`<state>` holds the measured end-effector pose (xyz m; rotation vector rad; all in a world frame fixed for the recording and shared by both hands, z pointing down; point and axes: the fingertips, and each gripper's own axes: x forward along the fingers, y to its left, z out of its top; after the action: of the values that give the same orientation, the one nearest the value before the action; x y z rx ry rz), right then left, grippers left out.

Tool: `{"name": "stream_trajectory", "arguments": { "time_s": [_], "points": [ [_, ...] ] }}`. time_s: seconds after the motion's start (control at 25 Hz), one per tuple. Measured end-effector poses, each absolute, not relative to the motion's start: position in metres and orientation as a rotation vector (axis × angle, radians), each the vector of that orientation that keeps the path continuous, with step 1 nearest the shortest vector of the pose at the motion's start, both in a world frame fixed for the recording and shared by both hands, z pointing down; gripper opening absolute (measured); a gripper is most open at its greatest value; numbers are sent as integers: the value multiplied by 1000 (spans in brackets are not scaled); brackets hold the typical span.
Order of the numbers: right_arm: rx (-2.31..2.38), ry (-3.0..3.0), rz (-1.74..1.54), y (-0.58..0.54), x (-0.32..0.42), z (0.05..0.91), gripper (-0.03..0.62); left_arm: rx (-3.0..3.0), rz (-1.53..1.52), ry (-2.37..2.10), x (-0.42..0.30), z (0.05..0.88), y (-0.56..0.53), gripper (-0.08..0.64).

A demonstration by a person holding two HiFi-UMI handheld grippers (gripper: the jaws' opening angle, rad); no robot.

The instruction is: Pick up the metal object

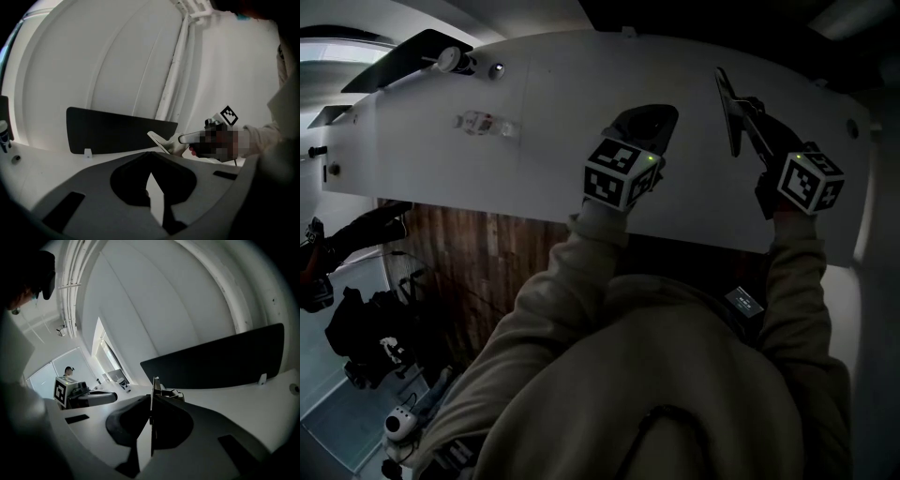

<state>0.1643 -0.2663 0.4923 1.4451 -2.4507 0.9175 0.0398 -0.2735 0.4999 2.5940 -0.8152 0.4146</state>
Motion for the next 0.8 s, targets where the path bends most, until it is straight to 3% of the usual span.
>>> {"name": "stream_trajectory", "arguments": {
  "time_s": [0.8],
  "points": [
    [1571, -2624, 441, -249, 193, 277, 28, 2842, 143, -885, 51, 311, -290, -5]
  ]
}}
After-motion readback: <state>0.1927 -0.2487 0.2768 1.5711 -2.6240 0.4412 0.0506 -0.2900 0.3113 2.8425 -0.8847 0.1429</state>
